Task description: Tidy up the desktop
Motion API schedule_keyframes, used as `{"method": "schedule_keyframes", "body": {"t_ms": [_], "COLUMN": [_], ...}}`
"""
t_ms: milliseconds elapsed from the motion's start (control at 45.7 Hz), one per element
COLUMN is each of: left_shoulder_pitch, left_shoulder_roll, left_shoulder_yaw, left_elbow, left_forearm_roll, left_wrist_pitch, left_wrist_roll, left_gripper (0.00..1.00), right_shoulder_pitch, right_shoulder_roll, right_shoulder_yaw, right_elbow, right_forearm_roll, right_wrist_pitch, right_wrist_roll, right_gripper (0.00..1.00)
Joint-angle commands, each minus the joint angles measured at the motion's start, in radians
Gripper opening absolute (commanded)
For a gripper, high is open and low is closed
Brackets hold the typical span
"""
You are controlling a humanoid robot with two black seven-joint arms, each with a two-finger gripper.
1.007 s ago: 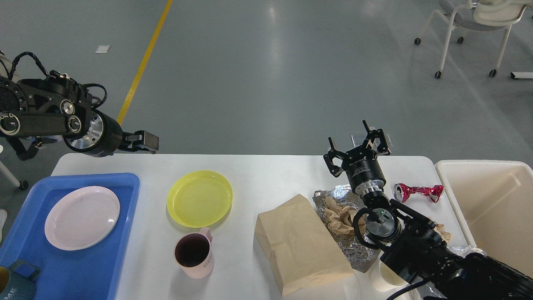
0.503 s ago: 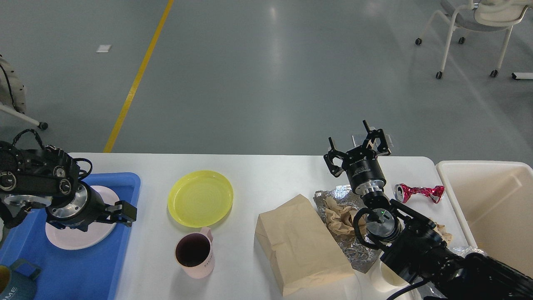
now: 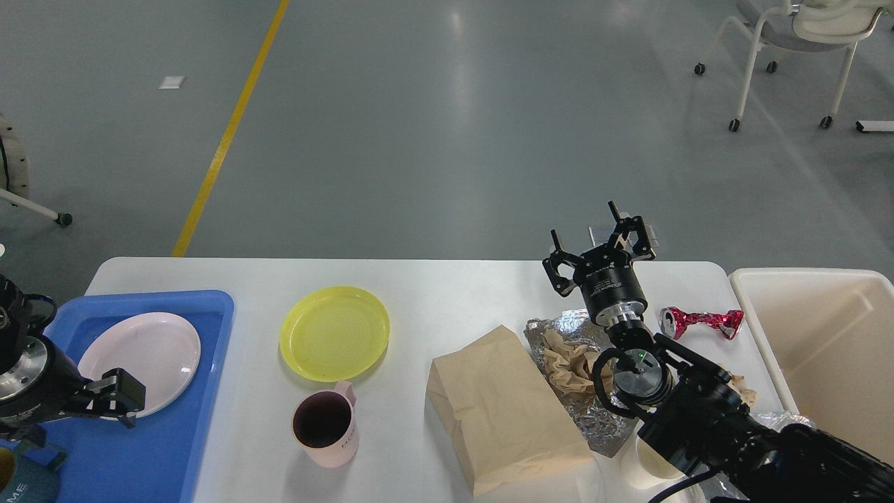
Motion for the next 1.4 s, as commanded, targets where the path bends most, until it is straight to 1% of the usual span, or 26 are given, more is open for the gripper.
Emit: {"method": "schedule_keyframes", "body": {"t_ms": [0, 66, 88, 153, 263, 328, 394, 613, 766, 853, 919, 1029, 1160, 1379], "left_shoulder_pitch": [-0.002, 0.0, 0.001, 0.012, 0.072, 0.102, 0.13, 0.24, 0.273, 0.285, 0.326, 0.392, 0.441, 0.449], "left_shoulder_roll": [0.016, 0.018, 0.016, 0.009, 0.002, -0.002, -0.005, -0.059, -0.065, -0.067, -0.068, -0.099, -0.113, -0.128], "left_shoulder_yaw": [0.046, 0.078, 0.11, 0.15, 0.167, 0.167, 0.166, 0.143, 0.106, 0.106, 0.101, 0.066, 0.045, 0.037], "left_elbow": [0.011, 0.011, 0.011, 0.011, 0.011, 0.012, 0.017, 0.118, 0.167, 0.24, 0.271, 0.277, 0.277, 0.277], "left_forearm_roll": [0.021, 0.042, 0.048, 0.05, 0.048, 0.048, 0.048, 0.032, 0.032, 0.032, 0.032, 0.032, 0.032, 0.032], "left_wrist_pitch": [0.013, 0.033, 0.062, 0.138, 0.278, 0.336, 0.366, 0.378, 0.378, 0.386, 0.387, 0.39, 0.395, 0.395], "left_wrist_roll": [0.019, 0.021, 0.019, 0.019, 0.015, 0.012, 0.009, 0.004, 0.004, 0.004, 0.004, 0.004, 0.004, 0.006], "left_gripper": [0.99, 0.98, 0.96, 0.96, 0.96, 0.96, 0.96, 0.96, 0.96, 0.96, 0.96, 0.96, 0.96, 0.96], "right_shoulder_pitch": [0.0, 0.0, 0.0, 0.0, 0.0, 0.0, 0.0, 0.0, 0.0, 0.0, 0.0, 0.0, 0.0, 0.0], "right_shoulder_roll": [0.0, 0.0, 0.0, 0.0, 0.0, 0.002, 0.0, 0.002, 0.0, 0.0, 0.0, 0.0, 0.0, 0.0], "right_shoulder_yaw": [0.0, 0.0, 0.0, 0.0, 0.0, 0.0, 0.0, 0.0, 0.0, 0.0, 0.0, 0.0, 0.0, 0.0], "right_elbow": [-0.001, -0.001, -0.001, -0.001, -0.001, -0.001, -0.001, -0.001, -0.001, -0.001, -0.001, -0.001, -0.001, -0.001], "right_forearm_roll": [0.0, 0.0, 0.0, 0.0, 0.0, 0.0, 0.0, 0.0, 0.0, 0.0, 0.0, 0.0, 0.0, 0.0], "right_wrist_pitch": [0.0, 0.0, 0.0, 0.0, 0.0, 0.0, 0.0, 0.0, 0.0, 0.0, 0.0, 0.0, 0.0, 0.0], "right_wrist_roll": [0.0, 0.0, 0.0, 0.0, 0.0, 0.0, 0.0, 0.0, 0.0, 0.0, 0.0, 0.0, 0.0, 0.0], "right_gripper": [1.0, 1.0, 1.0, 1.0, 1.0, 1.0, 1.0, 1.0, 1.0, 1.0, 1.0, 1.0, 1.0, 1.0]}}
